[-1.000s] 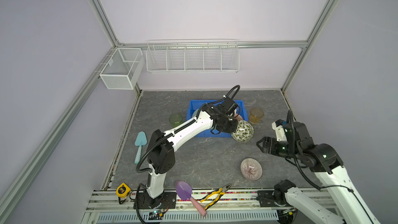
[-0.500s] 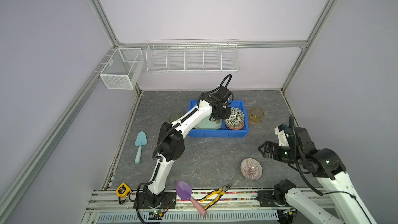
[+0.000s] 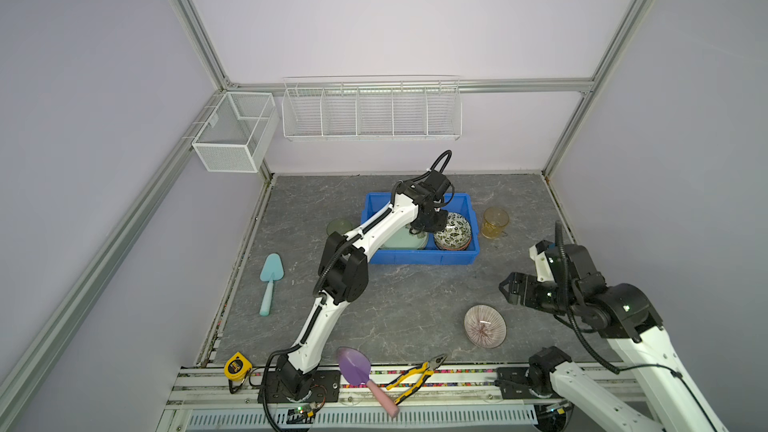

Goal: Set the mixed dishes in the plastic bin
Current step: 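Lower the pink-rimmed leaf bowl with the left gripper into the bin onto the orange bowl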

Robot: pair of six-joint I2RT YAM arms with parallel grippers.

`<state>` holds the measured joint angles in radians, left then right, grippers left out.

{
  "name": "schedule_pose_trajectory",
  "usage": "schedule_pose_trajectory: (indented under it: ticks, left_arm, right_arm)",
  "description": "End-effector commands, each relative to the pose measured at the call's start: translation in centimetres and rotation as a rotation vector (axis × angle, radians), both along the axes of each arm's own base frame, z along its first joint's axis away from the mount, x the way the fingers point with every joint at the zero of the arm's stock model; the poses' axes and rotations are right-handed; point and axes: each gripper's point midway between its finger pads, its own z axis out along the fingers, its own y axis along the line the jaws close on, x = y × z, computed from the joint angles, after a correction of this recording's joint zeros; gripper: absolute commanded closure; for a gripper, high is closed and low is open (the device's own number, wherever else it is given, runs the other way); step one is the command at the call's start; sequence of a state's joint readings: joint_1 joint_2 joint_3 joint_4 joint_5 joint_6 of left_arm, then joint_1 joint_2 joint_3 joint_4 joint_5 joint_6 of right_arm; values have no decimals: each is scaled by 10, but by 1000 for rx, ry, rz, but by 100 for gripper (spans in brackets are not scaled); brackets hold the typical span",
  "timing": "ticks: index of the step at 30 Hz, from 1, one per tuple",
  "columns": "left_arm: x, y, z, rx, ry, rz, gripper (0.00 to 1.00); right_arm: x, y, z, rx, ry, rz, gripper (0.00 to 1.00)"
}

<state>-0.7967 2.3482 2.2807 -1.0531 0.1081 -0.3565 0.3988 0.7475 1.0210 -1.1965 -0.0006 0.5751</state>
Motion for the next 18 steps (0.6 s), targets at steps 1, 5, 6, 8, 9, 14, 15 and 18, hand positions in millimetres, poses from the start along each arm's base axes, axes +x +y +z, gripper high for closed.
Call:
schedule_pose_trajectory:
  ticks: [1,5,6,8,9,14,15,18]
  left_arm:
    - [4,-3,3,-3,-12,-12,100]
    - [5,-6,1,-21,0,-10,97]
    - [5,-6,1,-24,0,-10,97]
    - [6,-8,1,-36,4,-9,96]
    - [6,-9,1,-41,6,-10,95]
    - [4,-11,2,-52,15,-14,84]
    - [4,-11,1,-51,17,-14,82]
    - [3,-11,2,-52,21,-16,72]
  right_arm:
    - [2,0,-8,-13,15,4,12]
    - [2,0,-11,-14,22,3,12]
    - [2,0,-12,-13,24,4,12]
    - [3,1,-13,-12,25,5,12]
    - [3,1,-14,-14,27,4,12]
    - [2,0,-16,-14,30,5,12]
    - [2,0,-16,-16,32,4,12]
    - [1,0,-19,-16,43,5,12]
